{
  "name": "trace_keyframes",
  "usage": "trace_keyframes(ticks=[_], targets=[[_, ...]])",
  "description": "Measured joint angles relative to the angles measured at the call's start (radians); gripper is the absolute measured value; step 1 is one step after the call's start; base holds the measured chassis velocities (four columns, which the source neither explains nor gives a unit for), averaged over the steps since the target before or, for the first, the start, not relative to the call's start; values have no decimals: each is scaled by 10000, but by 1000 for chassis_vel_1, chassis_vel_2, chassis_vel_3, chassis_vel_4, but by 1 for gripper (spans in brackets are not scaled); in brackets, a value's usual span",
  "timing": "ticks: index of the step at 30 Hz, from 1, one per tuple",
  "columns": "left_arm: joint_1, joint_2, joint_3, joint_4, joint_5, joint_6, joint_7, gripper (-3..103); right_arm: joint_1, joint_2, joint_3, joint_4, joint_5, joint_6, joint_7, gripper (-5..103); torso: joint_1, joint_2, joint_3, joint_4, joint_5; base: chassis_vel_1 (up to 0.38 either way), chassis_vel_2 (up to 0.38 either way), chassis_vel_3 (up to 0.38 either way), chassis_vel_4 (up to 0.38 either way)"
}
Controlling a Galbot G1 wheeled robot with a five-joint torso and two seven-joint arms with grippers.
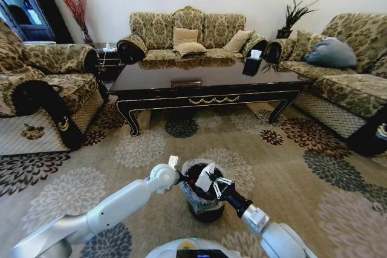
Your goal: Move to the front of the table and pick up the trash from the floor, then place it into the trash bin.
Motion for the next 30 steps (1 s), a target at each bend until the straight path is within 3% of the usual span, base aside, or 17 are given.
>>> trace_keyframes(ticks=[3,8,9,12,16,18,22,24,27,30], targets=[[57,27,-48,-39,6,0,0,0,15,4,23,-136,-389,113,-51,0,0,0,0,0,-1,0,0,0,0],[99,56,-188,-108,1,0,0,0,132,124,164,-436,-1852,612,-73,21,0,0,0,0,0,0,0,0,0],[99,56,-188,-108,1,0,0,0,132,124,164,-436,-1852,612,-73,21,0,0,0,0,0,0,0,0,0],[46,93,-206,-136,-44,0,0,0,114,155,251,-547,-2408,808,-104,37,0,0,0,-1,0,0,0,0,0],[27,183,-247,-175,-76,0,3,0,79,174,298,-549,-2510,852,-150,54,0,0,0,0,-1,0,0,0,0],[32,225,-263,-190,-77,0,5,0,65,176,310,-547,-2519,862,-180,54,0,0,0,0,0,0,0,0,0],[186,336,-386,-275,-75,0,20,0,-101,187,334,-413,-2527,966,-393,76,0,0,0,0,-1,0,0,0,0],[229,361,-416,-292,-62,0,22,0,-150,209,321,-353,-2525,988,-437,76,0,0,0,0,-1,0,0,0,0],[333,417,-461,-324,-21,0,29,0,-273,277,240,-183,-2464,1016,-520,91,0,0,0,0,-1,0,0,0,0],[371,418,-482,-339,-1,1,31,0,-324,297,208,-136,-2394,1017,-537,99,0,0,0,0,-1,0,0,0,0]])
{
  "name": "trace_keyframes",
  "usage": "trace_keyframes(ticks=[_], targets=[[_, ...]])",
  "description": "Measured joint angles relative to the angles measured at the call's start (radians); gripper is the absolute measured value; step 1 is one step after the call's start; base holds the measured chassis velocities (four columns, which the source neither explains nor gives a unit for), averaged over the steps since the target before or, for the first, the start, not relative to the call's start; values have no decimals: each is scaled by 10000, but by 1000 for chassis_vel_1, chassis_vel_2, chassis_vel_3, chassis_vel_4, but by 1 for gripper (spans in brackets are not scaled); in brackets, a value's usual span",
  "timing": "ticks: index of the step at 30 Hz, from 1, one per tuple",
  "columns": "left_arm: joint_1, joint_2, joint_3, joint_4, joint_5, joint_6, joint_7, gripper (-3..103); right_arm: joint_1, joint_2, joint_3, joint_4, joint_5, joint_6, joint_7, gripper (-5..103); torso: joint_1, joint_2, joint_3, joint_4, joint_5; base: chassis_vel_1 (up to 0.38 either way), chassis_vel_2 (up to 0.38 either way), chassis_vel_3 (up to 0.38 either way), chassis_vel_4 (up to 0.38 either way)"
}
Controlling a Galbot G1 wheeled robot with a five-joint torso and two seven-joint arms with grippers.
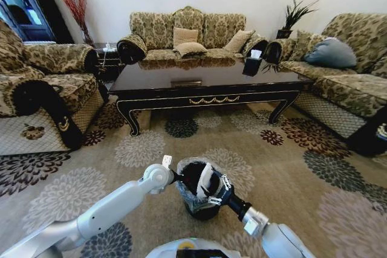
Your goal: Move to the front of the table and pick up the trash from the floor, then place it into the trash bin.
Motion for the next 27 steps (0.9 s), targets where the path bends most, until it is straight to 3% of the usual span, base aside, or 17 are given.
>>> trace_keyframes(ticks=[7,16,23,27], targets=[[85,-24,-20,-176,11,0,6,0,86,82,-169,-323,468,-245,223,100,0,0,0,-1,1,0,0,0,0],[267,254,-283,-316,3,0,49,0,351,128,-431,-465,2183,-1023,729,100,0,0,0,1,1,0,0,0,0],[464,495,-727,-284,210,0,63,0,327,150,-376,-377,2253,-1035,781,100,-1,0,0,-2,-3,0,0,0,0],[699,1346,-1638,-392,131,0,56,0,274,162,-314,-380,2228,-946,804,100,0,0,0,3,0,0,0,0,0]])
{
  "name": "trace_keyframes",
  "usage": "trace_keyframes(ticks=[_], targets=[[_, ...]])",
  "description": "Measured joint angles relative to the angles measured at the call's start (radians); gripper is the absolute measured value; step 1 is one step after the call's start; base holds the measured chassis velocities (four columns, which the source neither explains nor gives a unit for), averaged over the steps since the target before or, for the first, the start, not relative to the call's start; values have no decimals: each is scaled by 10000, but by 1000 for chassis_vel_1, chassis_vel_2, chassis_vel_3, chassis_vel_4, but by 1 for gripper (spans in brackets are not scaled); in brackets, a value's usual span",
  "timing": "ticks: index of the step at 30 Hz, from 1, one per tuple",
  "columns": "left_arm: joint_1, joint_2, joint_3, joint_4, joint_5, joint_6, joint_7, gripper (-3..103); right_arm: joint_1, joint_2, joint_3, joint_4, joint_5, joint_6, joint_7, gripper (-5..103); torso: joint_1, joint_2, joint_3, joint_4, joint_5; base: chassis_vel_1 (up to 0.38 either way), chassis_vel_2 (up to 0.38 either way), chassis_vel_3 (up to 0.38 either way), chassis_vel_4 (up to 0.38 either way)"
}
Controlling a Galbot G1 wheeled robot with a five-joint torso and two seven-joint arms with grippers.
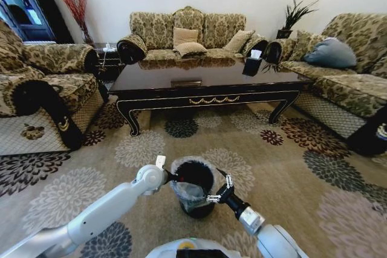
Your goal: Move to the front of the table and pick up the trash from the floor, then place it into the trash bin.
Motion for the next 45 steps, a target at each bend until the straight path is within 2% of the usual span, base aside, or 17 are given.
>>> trace_keyframes(ticks=[6,13,16,26,33,37,38,40,42,43,44,45], targets=[[562,633,-1215,17,-37,-1,-78,0,4,135,-143,-70,-176,46,2,100,0,0,0,-2,0,0,0,0,0],[992,865,-1924,63,-80,0,-225,0,-145,230,-218,-169,-518,207,-15,100,0,0,0,-4,-1,0,0,0,0],[1243,811,-2299,422,-60,-1,-243,0,-242,255,-216,-194,-638,282,-27,100,0,0,0,-3,0,0,0,0,0],[1683,360,-2707,1013,232,-1,-237,0,-307,285,-224,-216,-732,316,-39,100,0,0,0,-5,0,0,0,0,0],[1698,371,-2670,1222,615,-9,-69,0,-374,324,-210,-255,-828,337,-44,100,0,0,0,-4,2,0,0,0,0],[1797,407,-2712,1119,749,-12,54,22,-441,309,-161,-254,-873,356,-44,100,0,0,-1,-3,3,0,0,0,0],[1797,407,-2712,1119,749,-12,54,22,-441,309,-161,-254,-873,356,-44,100,0,0,-1,-3,3,0,0,0,0],[1921,435,-2773,1009,852,-13,92,32,-415,299,-126,-268,-864,356,-43,100,0,0,-1,-4,1,0,0,0,0],[2004,464,-2817,941,920,-13,104,32,-412,298,-114,-280,-854,356,-40,100,0,0,0,-4,2,0,0,0,0],[2145,525,-2893,818,1059,-12,151,43,-416,298,-106,-282,-842,356,-37,100,0,0,-1,-3,2,0,0,0,0],[2256,582,-2964,706,1262,-13,229,43,-425,305,-100,-287,-839,356,-35,100,0,0,-1,-2,1,0,0,0,0],[2343,632,-3028,612,1486,-13,319,48,-431,322,-93,-298,-842,361,-27,100,0,0,-1,-2,0,0,0,0,0]])
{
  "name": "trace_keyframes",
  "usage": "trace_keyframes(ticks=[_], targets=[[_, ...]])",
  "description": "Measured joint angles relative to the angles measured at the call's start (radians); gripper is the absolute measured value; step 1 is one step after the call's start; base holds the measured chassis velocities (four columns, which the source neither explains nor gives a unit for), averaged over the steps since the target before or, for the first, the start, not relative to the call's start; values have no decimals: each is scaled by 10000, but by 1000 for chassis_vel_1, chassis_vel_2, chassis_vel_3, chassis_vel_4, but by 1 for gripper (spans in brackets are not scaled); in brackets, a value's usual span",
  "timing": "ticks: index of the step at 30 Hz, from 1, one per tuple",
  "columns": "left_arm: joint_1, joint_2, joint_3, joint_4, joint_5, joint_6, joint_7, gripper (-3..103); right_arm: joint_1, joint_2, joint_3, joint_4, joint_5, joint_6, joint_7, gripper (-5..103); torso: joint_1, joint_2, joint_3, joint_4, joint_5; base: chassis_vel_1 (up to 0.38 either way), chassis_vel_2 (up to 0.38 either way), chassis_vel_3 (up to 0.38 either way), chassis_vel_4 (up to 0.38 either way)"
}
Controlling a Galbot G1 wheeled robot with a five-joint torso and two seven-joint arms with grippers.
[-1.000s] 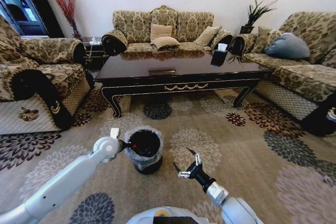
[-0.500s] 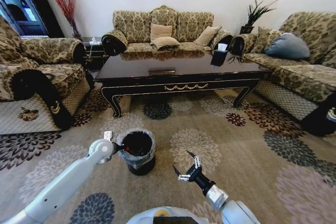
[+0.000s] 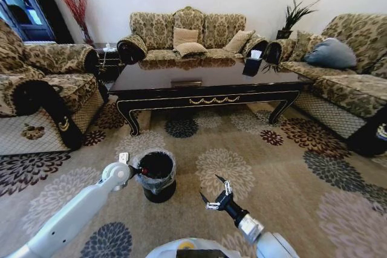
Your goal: Move to the front of the table and pick up the trash from the floor, then place it into the trash bin.
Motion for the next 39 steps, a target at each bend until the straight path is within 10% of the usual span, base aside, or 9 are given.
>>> trace_keyframes(ticks=[14,23,39], targets=[[1800,-42,-1769,-1619,4322,-886,2992,97,-139,1021,674,-184,1074,344,208,100,0,0,1,-3,2,0,0,0,0],[5472,-1581,-4256,-2496,9609,-4615,5080,100,-23,2283,1709,-216,2887,575,415,100,-1,0,0,2,0,0,0,0,0],[8561,-4251,-5479,-3587,11809,-8965,6255,100,144,2722,3287,-190,4942,595,387,100,-1,0,0,-2,2,0,0,0,0]])
